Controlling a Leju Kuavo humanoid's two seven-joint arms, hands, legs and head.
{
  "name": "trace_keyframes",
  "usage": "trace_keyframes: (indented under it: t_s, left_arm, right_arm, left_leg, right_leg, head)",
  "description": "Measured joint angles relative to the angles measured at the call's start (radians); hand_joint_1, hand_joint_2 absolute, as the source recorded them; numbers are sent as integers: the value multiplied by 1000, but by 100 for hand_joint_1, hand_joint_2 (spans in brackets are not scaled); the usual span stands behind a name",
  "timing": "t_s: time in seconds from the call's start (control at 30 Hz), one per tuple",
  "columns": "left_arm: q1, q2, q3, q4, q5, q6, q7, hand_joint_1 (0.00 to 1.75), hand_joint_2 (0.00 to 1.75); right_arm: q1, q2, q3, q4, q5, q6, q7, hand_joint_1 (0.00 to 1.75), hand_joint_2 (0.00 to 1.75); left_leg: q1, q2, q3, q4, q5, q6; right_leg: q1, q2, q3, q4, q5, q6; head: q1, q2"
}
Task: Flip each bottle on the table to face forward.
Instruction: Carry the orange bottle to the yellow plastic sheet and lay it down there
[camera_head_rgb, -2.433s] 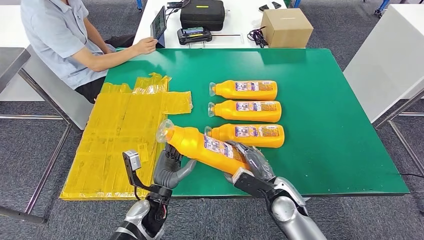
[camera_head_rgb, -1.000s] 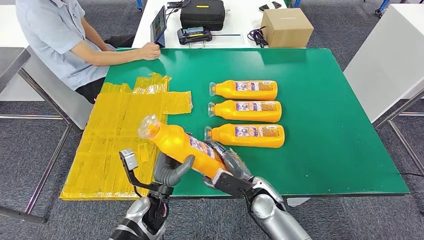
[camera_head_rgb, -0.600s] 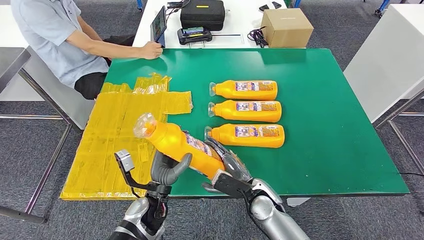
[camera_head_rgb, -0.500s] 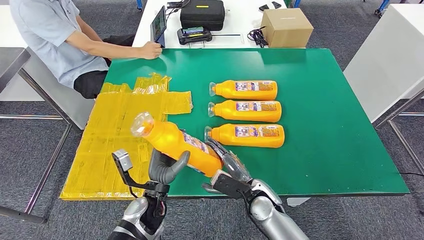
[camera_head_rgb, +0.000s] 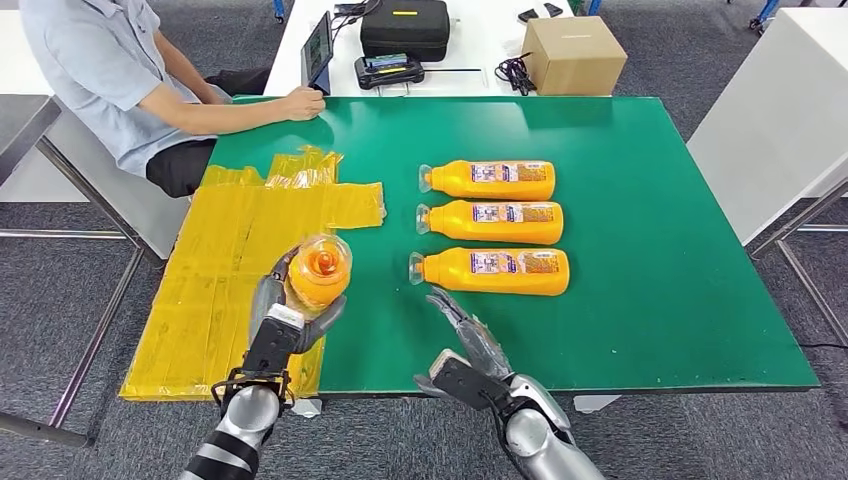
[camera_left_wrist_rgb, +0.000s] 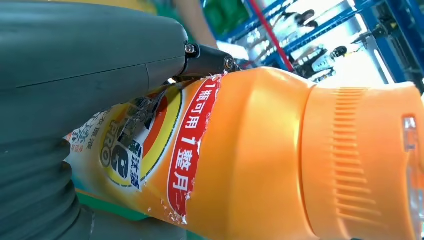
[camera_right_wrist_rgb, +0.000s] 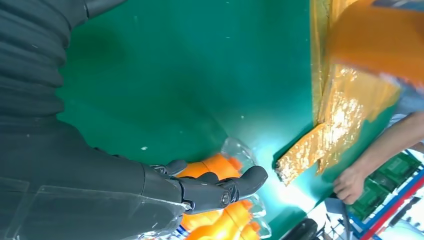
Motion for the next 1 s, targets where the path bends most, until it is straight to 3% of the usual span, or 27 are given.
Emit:
trace_keyframes:
  t_s: [0.2, 0.4, 0.77, 0.83, 0.97, 1.0]
  left_arm:
    - [-4, 45, 5, -7, -270, 29, 102, 175, 175]
    - [-38, 103, 4, 13, -654, 22, 268, 175, 175]
    - [-168, 183, 1, 236, -834, -65, 347, 172, 175]
    - [-192, 194, 0, 283, -840, -68, 346, 153, 175]
    - [-227, 208, 0, 358, -835, -94, 331, 48, 175]
    - [-234, 210, 0, 373, -832, -103, 325, 34, 175]
  right_arm:
    - [16, 12, -26, -2, 13, 6, -4, 0, 175]
    - [29, 20, -42, -14, 20, 21, -7, 0, 175]
    - [27, 25, -49, -20, 25, 51, -12, 0, 175]
    - [26, 26, -49, -20, 25, 55, -13, 0, 175]
    - [23, 27, -49, -20, 24, 60, -14, 0, 175]
    - [23, 27, -49, -20, 23, 60, -14, 0, 175]
  left_leg:
    - [0, 0, 0, 0, 0, 0]
    - [0, 0, 0, 0, 0, 0]
    - [0, 0, 0, 0, 1, 0]
    - [0, 0, 0, 0, 1, 0]
    - [0, 0, 0, 0, 1, 0]
    - [0, 0, 0, 0, 1, 0]
  right_leg:
    - [0, 0, 0, 0, 0, 0]
    - [0, 0, 0, 0, 0, 0]
    - [0, 0, 0, 0, 0, 0]
    - [0, 0, 0, 0, 0, 0]
    - [0, 0, 0, 0, 0, 0]
    - [0, 0, 0, 0, 0, 0]
  head:
    - [0, 0]
    - [0, 0]
    - [0, 0]
    - [0, 0]
    - [0, 0]
    - [0, 0]
